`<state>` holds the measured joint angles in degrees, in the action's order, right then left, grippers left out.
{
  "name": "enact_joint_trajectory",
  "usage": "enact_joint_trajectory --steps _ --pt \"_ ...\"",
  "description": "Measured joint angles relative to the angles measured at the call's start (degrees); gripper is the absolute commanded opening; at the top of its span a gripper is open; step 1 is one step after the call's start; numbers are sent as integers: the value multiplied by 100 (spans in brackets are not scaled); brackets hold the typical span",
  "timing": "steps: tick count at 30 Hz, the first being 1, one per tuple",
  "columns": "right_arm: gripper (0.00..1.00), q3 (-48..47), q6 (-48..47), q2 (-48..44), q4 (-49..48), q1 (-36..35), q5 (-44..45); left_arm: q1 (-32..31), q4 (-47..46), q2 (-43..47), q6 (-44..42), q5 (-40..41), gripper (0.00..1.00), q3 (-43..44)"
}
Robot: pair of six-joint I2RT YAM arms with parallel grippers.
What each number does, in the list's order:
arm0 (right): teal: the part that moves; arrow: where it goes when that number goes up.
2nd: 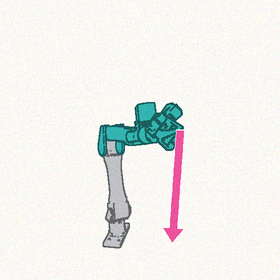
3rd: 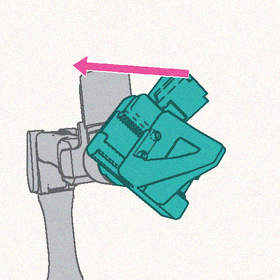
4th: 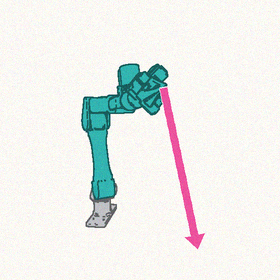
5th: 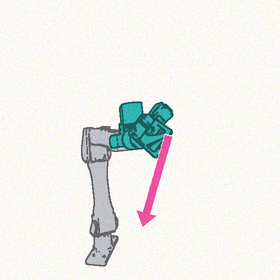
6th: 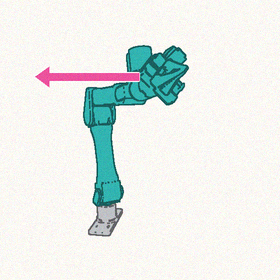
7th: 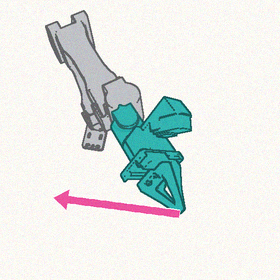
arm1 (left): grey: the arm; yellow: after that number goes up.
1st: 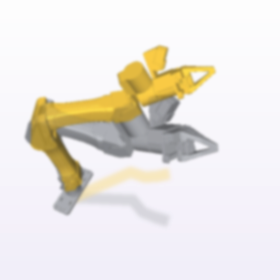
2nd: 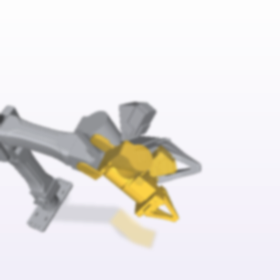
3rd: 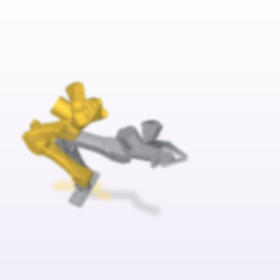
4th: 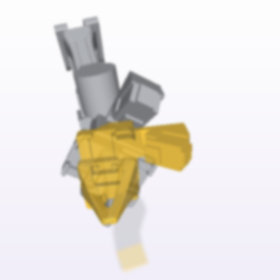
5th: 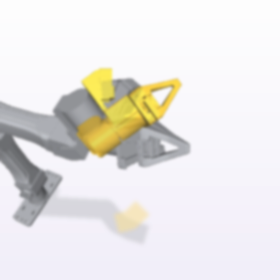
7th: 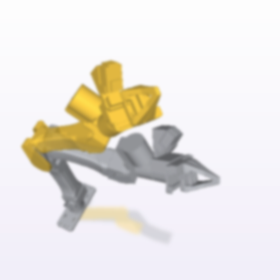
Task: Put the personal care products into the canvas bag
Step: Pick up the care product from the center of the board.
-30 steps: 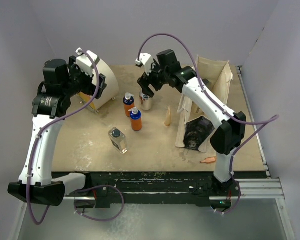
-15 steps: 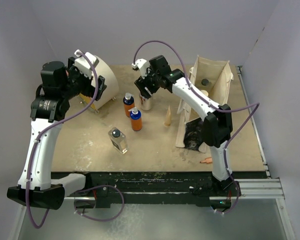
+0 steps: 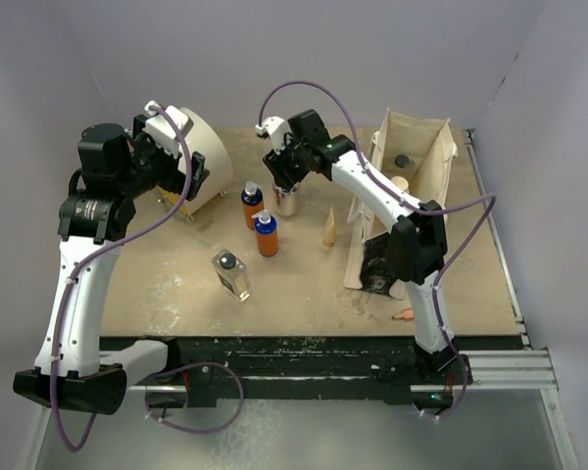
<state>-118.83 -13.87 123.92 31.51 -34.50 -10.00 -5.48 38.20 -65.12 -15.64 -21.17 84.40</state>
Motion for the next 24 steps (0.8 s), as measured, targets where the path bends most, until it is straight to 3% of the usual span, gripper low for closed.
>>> enact_joint_trajectory --steps 10,24 --pt "48 -24 -2 44 26 2 9 17 -9 33 0 -50 99 -42" --pt "49 -151 -2 160 103 0 7 20 -39 52 -2 -76 99 -76"
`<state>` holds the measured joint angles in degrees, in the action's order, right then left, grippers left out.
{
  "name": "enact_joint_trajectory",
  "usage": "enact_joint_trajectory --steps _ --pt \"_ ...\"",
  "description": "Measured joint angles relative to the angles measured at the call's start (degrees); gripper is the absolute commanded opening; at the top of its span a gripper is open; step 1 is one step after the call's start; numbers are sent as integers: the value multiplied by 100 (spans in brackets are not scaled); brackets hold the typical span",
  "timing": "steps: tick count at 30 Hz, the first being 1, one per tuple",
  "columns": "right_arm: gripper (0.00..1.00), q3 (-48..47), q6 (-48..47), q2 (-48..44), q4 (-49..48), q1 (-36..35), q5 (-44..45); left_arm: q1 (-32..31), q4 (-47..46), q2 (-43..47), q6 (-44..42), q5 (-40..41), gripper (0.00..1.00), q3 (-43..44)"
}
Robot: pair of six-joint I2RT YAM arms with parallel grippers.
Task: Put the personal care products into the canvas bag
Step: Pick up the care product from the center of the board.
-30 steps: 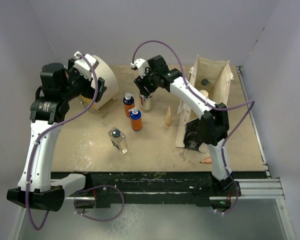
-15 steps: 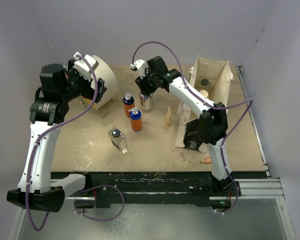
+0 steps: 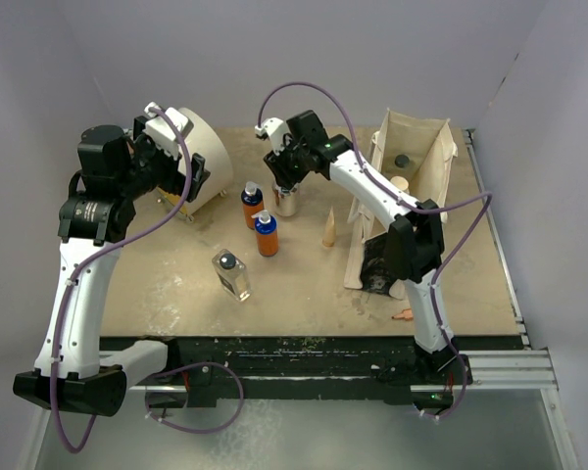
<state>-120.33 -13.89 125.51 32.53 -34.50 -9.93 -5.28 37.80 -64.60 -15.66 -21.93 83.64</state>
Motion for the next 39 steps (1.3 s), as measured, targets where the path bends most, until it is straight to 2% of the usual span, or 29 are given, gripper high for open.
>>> enact_joint_trajectory --steps 4,6,11,15,28,39 --pt "47 -2 0 11 17 0 0 0 0 0 2 -9 99 -2" --pt "42 -4 0 11 17 0 2 0 0 0 2 -20 99 -2" --pt "15 -55 -13 20 76 4 4 0 0 2 0 -24 99 -4" --pt "0 -151 -20 57 179 0 -2 0 0 2 -22 -39 99 -4" --pt "0 -210 -151 -173 748 0 -2 0 31 -44 -105 -361 99 -68" --pt "0 -404 -345 -1624 1069 0 -4 -120 138 -332 -192 -577 100 -39"
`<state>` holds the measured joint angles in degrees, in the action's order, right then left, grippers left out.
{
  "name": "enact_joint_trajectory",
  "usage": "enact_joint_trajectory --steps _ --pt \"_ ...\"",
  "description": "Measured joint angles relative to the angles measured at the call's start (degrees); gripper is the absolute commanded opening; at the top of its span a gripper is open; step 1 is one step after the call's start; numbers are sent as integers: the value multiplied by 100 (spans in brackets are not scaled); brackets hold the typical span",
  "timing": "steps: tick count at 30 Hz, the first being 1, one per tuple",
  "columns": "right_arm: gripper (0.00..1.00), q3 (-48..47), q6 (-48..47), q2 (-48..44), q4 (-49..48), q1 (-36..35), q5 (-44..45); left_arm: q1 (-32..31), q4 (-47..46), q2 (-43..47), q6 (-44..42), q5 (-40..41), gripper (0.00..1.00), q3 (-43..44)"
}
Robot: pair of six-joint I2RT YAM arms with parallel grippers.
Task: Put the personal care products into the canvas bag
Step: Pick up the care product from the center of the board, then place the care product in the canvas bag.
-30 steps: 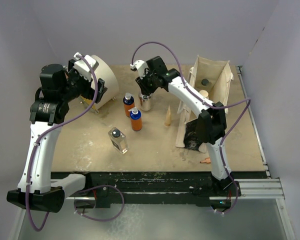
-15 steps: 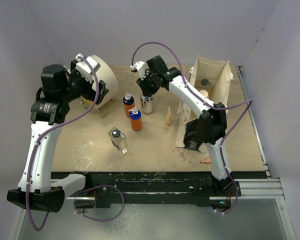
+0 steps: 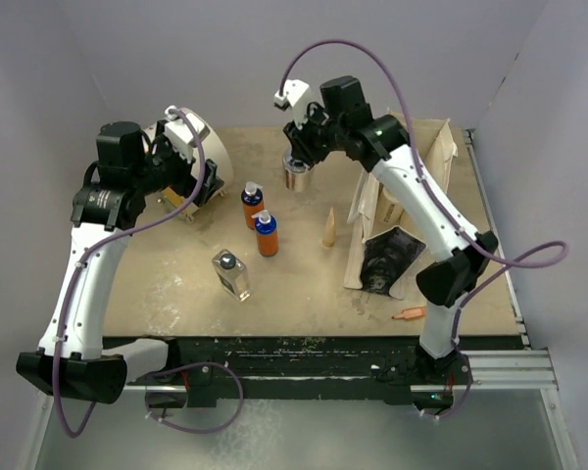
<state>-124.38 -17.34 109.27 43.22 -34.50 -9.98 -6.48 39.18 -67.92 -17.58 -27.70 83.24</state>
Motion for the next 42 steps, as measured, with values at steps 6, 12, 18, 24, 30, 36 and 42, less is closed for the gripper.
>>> enact_joint_trajectory --steps 6,12,18,24,30,36,42 --pt "0 -413 -28 -492 184 0 0 -155 155 -177 -28 -326 100 17" --pt "0 -763 -70 -730 474 0 13 -302 164 -229 -116 -345 100 22" --pt "0 -839 -122 -1021 656 0 107 -612 170 -341 -299 -184 100 22" --pt "0 -833 -205 -1432 769 20 317 -964 282 -496 -481 -299 100 46" --pt "0 -833 -142 -1950 778 573 31 -1228 341 -688 -581 -662 99 208" --pt "0 -688 -127 -2363 769 1453 -22 -1801 431 -1049 -702 -745 99 675" --pt "0 120 -17 -2846 750 2284 -428 -2789 697 -1679 -964 -730 99 1532"
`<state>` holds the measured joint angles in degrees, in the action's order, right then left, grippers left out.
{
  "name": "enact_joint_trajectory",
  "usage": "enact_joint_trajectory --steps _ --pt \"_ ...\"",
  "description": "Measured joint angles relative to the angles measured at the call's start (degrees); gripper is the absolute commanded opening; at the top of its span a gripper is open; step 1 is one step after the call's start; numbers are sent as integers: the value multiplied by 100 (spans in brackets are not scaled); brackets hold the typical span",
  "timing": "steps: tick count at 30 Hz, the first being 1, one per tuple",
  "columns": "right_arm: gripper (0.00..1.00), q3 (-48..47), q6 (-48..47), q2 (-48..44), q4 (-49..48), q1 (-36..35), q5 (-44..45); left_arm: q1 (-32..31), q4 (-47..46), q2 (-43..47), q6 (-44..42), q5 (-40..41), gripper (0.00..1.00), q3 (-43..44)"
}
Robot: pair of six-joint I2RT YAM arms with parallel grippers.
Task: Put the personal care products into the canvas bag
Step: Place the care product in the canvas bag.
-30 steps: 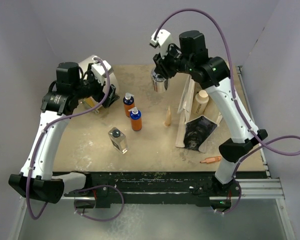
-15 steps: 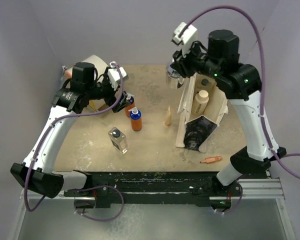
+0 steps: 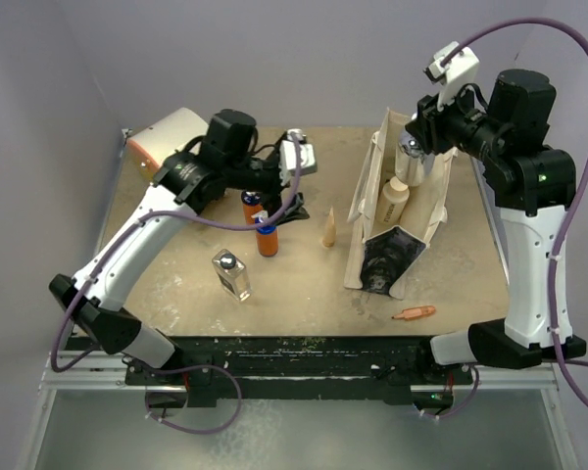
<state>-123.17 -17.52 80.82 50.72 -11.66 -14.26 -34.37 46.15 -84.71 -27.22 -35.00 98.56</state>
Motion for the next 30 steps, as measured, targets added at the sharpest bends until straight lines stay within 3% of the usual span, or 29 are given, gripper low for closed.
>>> enact_joint_trajectory --steps 10,21,30 --pt "0 962 85 -260 -46 787 -564 -1764 284 -1495 -94 177 98 1766" --pt "0 1366 105 -420 -175 920 -822 -2623 273 -2839 -201 745 93 2870" --pt "0 1471 109 -535 -184 986 -964 -2839 369 -3187 -551 1038 69 2872"
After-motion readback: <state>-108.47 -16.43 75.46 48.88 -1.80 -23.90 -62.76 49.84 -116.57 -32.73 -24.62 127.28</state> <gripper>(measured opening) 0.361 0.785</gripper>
